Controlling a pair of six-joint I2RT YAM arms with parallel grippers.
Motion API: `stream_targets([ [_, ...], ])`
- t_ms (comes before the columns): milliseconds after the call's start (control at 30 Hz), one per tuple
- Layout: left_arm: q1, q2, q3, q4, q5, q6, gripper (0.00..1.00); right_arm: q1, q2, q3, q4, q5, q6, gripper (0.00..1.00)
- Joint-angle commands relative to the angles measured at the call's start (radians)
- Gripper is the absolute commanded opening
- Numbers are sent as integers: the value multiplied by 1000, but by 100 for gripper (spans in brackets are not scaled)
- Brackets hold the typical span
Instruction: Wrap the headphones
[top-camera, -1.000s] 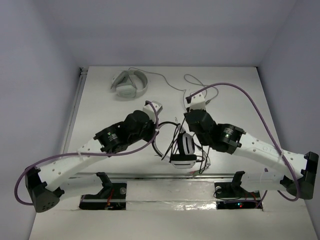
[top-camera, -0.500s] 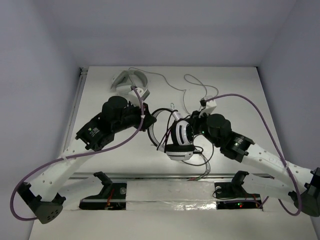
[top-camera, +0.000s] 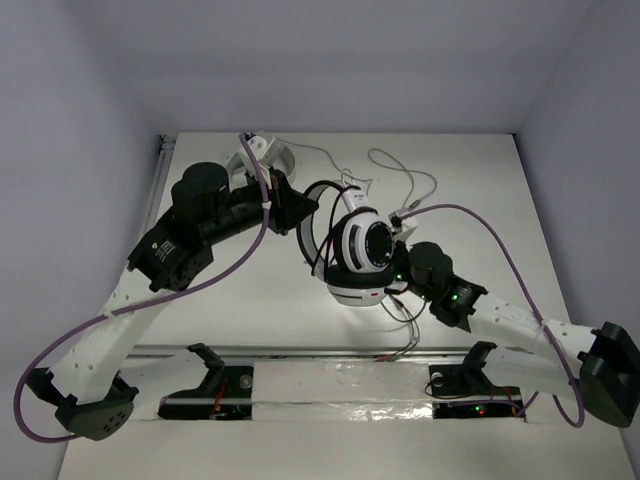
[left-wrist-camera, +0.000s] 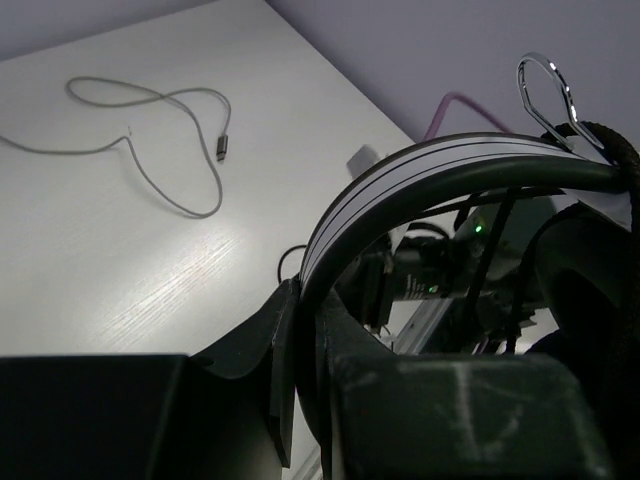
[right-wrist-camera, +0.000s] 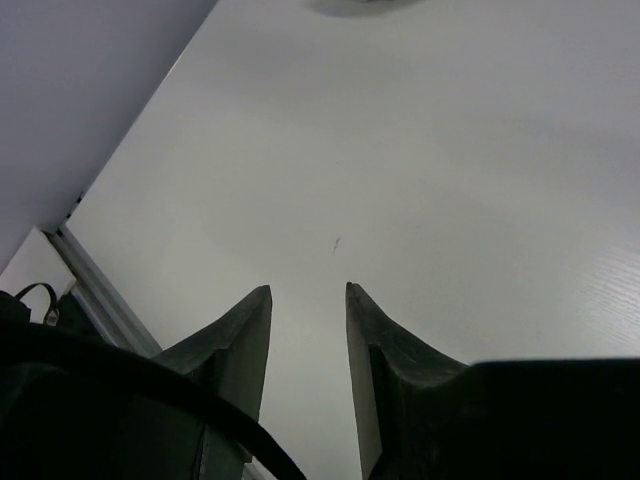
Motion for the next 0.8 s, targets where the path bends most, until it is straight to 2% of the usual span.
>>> stream_targets([
  [0,24,30,140,96,13,-80,0,-7,35,-27,135,-56,39,42],
  [300,77,127,318,96,-57,-121,0,-7,128,-113,178,-68,133,47],
  [567,163,165,361,113,-56,-140,0,-7,114,-177,155,-70,205,49],
  [767,210,176,384,120,-117,-158,0,-7,126,-195,126,-111,250,50],
])
